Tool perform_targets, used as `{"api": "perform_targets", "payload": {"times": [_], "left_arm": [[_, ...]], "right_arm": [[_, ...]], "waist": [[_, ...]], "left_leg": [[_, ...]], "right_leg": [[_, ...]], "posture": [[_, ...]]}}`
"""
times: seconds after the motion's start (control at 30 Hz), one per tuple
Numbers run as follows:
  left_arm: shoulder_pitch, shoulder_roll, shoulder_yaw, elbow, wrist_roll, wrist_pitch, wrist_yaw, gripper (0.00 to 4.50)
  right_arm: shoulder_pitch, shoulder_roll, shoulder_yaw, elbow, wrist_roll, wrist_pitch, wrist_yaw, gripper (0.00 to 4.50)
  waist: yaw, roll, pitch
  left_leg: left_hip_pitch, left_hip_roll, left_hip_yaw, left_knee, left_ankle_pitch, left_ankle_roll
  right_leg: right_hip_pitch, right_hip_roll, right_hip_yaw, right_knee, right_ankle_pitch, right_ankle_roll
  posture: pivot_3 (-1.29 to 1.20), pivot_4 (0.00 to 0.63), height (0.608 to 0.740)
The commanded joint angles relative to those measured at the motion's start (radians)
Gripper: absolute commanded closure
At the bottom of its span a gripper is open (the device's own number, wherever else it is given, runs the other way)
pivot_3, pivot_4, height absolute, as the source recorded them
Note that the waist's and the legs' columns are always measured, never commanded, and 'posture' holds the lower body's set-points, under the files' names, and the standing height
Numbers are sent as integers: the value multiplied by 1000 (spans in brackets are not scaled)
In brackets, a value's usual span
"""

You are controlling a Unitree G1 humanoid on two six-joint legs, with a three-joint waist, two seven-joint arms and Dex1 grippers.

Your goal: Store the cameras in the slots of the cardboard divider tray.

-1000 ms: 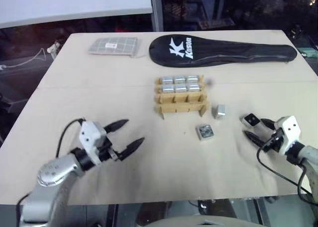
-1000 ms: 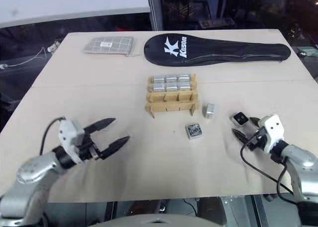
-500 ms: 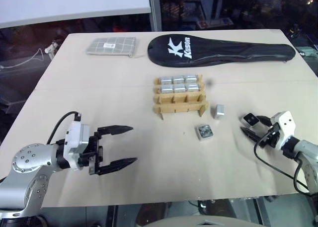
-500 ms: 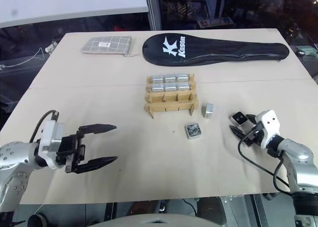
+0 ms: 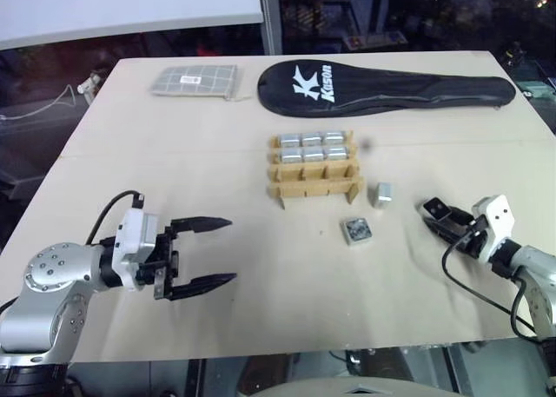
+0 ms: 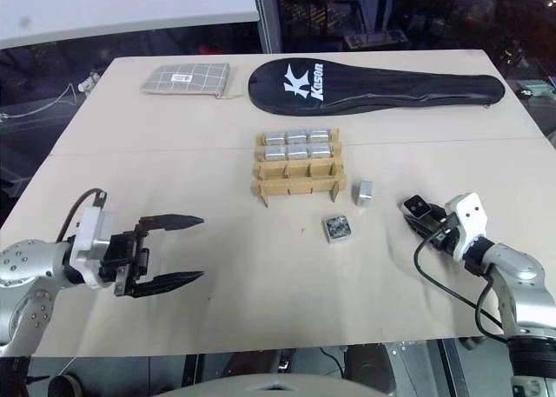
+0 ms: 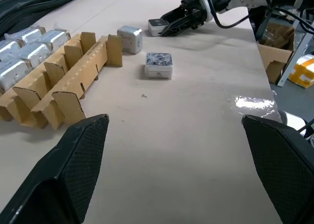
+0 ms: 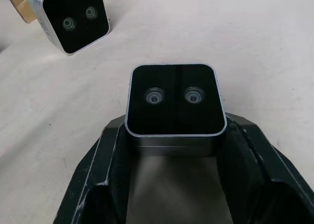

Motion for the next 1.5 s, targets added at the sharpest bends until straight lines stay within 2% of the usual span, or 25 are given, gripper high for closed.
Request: {"api": "perform_targets", "payload": {"times": [0.03,0.13,0.3,0.43,0.63,0.73,0.9,1.23,1.5], "left_arm": [[-20,2,10,-19,-28,38,29,0],[-56,4,-10,-43,-66,162,117,0],[-199,-36,-59,-23,-68,234,222,0],[-362,-80,-98,8,-80,347,348,0],[-466,-120,-151,-12,-142,512,414,0],[-507,-128,-146,0,-219,589,395,0],[-539,-123,-168,12,-214,629,400,0],[-548,-91,-181,10,-230,697,353,0],[-550,-88,-182,21,-226,714,329,0]], "right_arm": [[-30,-18,-8,-21,-70,-147,-14,2631],[-100,-60,22,-36,-148,-285,14,2631],[-266,-82,113,-45,-229,-405,42,2631],[-453,-70,260,-92,-294,-465,115,2631],[-607,2,418,-42,-402,-657,125,2631],[-635,36,491,-13,-484,-778,108,2631],[-672,97,567,4,-500,-798,114,2631],[-735,148,586,42,-542,-799,79,2631],[-724,162,602,15,-526,-781,88,2631]], "waist": [[0,0,0],[-5,2,1],[-13,1,2],[-21,1,3],[-25,-1,4],[-24,-1,4],[-26,-1,4],[-26,-1,4],[-27,-1,4]], "left_leg": [[0,0,0,0,0,0],[0,0,1,0,0,0],[0,1,1,0,0,0],[-1,1,0,1,1,-2],[-2,1,1,1,3,-7],[-8,0,2,1,3,-8],[-19,0,1,6,3,-9],[-19,0,3,7,4,-10],[-19,0,3,7,4,-10]], "right_leg": [[0,0,0,0,0,0],[-1,0,1,0,0,0],[-1,2,1,1,2,0],[-3,3,1,2,4,-2],[-4,3,2,1,4,-2],[-10,3,3,2,4,-2],[-20,3,3,3,5,-2],[-21,4,5,5,6,-3],[-21,4,5,5,6,-4]], "posture": [[0,150,740],[0,150,740],[0,150,740],[0,150,740],[0,150,740],[0,150,740],[0,150,740],[0,150,740],[0,150,740]]}}
